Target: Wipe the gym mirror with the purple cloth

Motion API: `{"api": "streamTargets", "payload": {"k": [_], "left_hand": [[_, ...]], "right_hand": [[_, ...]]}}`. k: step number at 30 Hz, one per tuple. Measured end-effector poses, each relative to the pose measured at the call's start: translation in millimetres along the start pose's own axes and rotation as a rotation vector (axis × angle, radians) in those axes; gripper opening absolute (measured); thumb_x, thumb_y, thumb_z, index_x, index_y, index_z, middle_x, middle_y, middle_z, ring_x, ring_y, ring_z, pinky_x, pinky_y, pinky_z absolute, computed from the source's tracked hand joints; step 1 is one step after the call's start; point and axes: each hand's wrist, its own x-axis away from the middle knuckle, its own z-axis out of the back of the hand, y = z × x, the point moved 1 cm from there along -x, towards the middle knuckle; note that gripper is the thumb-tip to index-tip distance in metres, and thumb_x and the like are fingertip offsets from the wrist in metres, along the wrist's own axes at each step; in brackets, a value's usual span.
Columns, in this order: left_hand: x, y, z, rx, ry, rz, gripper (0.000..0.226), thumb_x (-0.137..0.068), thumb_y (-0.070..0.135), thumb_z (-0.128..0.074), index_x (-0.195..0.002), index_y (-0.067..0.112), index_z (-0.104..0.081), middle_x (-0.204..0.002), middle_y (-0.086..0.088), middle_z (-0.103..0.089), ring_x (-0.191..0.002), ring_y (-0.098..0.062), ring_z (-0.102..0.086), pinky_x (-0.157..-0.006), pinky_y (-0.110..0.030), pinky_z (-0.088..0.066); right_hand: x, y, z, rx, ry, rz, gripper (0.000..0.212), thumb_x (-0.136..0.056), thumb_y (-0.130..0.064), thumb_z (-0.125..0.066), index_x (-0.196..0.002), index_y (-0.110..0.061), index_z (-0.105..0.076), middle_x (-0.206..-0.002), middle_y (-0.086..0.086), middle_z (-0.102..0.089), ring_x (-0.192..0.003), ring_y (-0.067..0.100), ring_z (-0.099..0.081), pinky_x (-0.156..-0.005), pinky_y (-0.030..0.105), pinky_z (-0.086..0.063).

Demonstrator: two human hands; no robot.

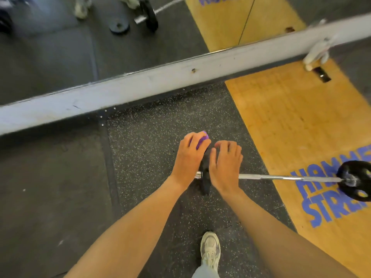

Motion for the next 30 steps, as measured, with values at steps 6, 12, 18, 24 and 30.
{"api": "streamTargets", "payload": {"k": [6, 12, 18, 24, 30], "left_hand": [[-61.5, 14.4, 175.4, -0.039, 0.118, 0.056, 0.079, -0.074, 0.003, -0.092, -0.14, 0.015, -0.05, -0.149, -0.005, -0.044, -0.133, -0.028, -0.043, -0.105, -0.042, -0.053], [-88.4, 14.1, 340.5, -0.102, 0.272, 0.151, 0.076, -0.082, 0.001, -0.087, -0.145, 0.016, -0.047, -0.153, -0.006, -0.039, -0.134, -0.029, -0.041, -0.104, -0.049, -0.054], [-63.5, -2.5, 493.6, -0.304, 0.418, 0.34, 0.091, -0.077, -0.003, -0.083, -0.154, 0.018, -0.039, -0.158, -0.008, -0.037, -0.138, -0.03, -0.041, -0.101, -0.049, -0.056], [10.9, -25.1, 618.8, -0.473, 0.522, 0.458, 0.092, -0.069, -0.006, -0.089, -0.147, 0.019, -0.046, -0.154, -0.007, -0.044, -0.131, -0.027, -0.044, -0.094, -0.047, -0.057], [92.3, -78.5, 725.4, -0.571, 0.563, 0.48, 0.081, -0.077, -0.009, -0.066, -0.151, 0.02, -0.045, -0.158, -0.008, -0.046, -0.138, -0.027, -0.042, -0.098, -0.048, -0.054]], "right_hand": [[-37.5, -142.6, 107.0, -0.064, 0.072, 0.245, 0.023, -0.102, -0.027, -0.046, -0.119, -0.015, -0.056, -0.124, 0.007, -0.054, -0.112, 0.026, -0.048, -0.09, 0.043, -0.042], [-44.3, -288.4, 187.5, -0.152, 0.121, 0.489, 0.033, -0.1, -0.029, -0.044, -0.127, -0.012, -0.055, -0.128, 0.008, -0.056, -0.117, 0.027, -0.049, -0.094, 0.042, -0.042], [-21.6, -418.8, 229.8, -0.219, 0.084, 0.637, 0.045, -0.096, -0.021, -0.064, -0.139, -0.012, -0.052, -0.138, 0.01, -0.054, -0.129, 0.029, -0.045, -0.103, 0.046, -0.04], [45.4, -539.7, 242.6, -0.284, 0.097, 0.758, 0.044, -0.093, -0.019, -0.068, -0.134, -0.011, -0.055, -0.135, 0.01, -0.056, -0.127, 0.029, -0.047, -0.098, 0.048, -0.043], [124.0, -660.7, 225.4, -0.331, 0.07, 0.898, 0.043, -0.092, -0.019, -0.068, -0.133, -0.012, -0.055, -0.132, 0.007, -0.056, -0.124, 0.028, -0.047, -0.099, 0.046, -0.041]]}}
